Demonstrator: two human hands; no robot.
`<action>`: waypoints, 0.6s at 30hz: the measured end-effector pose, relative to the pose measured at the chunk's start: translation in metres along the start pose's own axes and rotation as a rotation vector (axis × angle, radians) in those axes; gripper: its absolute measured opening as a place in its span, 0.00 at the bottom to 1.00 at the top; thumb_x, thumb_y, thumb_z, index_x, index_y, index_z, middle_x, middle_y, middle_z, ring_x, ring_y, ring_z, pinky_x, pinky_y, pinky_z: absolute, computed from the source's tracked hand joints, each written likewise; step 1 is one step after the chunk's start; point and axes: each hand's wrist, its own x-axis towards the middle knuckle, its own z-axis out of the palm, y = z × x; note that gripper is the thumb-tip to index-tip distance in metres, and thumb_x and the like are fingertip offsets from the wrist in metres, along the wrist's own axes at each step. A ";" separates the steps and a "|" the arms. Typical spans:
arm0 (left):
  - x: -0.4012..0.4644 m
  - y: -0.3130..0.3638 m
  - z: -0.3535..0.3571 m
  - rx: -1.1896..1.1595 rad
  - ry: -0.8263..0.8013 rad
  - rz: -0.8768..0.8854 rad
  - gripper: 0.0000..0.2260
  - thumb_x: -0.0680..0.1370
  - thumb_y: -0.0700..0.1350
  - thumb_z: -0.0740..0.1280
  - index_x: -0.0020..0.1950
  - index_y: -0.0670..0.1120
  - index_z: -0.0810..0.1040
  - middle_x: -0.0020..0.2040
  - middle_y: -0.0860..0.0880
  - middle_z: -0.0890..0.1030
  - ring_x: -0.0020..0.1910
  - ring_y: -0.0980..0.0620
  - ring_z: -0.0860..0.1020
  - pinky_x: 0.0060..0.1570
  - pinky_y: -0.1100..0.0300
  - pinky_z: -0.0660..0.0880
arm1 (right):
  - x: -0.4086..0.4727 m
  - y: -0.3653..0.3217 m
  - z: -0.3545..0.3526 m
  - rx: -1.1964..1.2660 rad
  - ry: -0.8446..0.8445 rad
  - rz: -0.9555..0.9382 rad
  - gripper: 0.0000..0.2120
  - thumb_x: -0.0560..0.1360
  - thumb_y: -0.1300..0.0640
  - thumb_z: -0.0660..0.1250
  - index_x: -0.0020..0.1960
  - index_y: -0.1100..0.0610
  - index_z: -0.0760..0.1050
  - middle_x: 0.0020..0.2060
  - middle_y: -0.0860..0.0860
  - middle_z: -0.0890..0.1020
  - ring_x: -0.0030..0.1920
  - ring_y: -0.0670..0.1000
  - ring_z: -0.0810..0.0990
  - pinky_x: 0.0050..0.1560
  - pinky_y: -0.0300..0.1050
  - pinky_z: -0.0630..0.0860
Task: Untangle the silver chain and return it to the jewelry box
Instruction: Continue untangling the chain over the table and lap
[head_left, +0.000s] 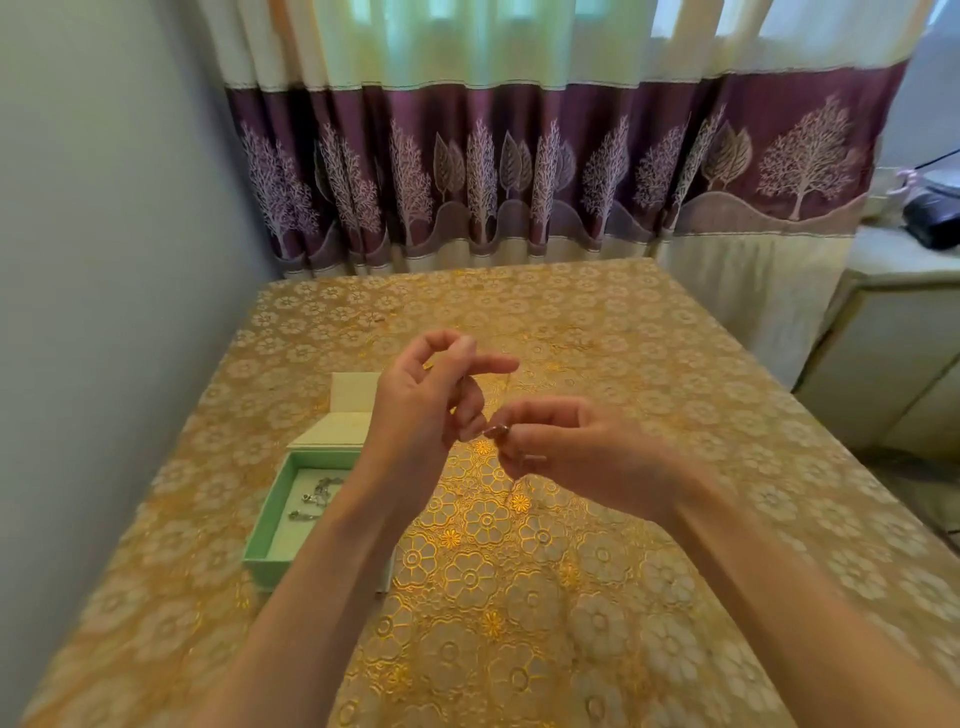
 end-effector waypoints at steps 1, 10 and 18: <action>-0.007 0.009 -0.002 0.015 -0.020 0.000 0.05 0.79 0.40 0.59 0.43 0.44 0.68 0.41 0.45 0.83 0.23 0.55 0.63 0.21 0.65 0.64 | -0.003 -0.004 0.009 0.037 -0.013 0.003 0.07 0.72 0.63 0.63 0.45 0.57 0.80 0.36 0.51 0.77 0.38 0.48 0.76 0.45 0.42 0.75; -0.064 0.073 -0.015 0.168 -0.075 0.116 0.05 0.79 0.41 0.60 0.43 0.44 0.68 0.45 0.45 0.83 0.24 0.56 0.62 0.23 0.66 0.64 | -0.029 -0.031 0.076 -0.046 0.070 -0.031 0.08 0.77 0.66 0.58 0.49 0.62 0.76 0.33 0.50 0.79 0.35 0.48 0.78 0.38 0.40 0.77; -0.096 0.103 -0.020 0.265 -0.098 0.167 0.05 0.79 0.41 0.60 0.43 0.45 0.70 0.47 0.43 0.83 0.22 0.57 0.59 0.21 0.63 0.56 | -0.041 -0.046 0.112 -0.110 0.044 -0.036 0.10 0.73 0.60 0.63 0.54 0.61 0.75 0.38 0.50 0.77 0.36 0.44 0.73 0.37 0.38 0.69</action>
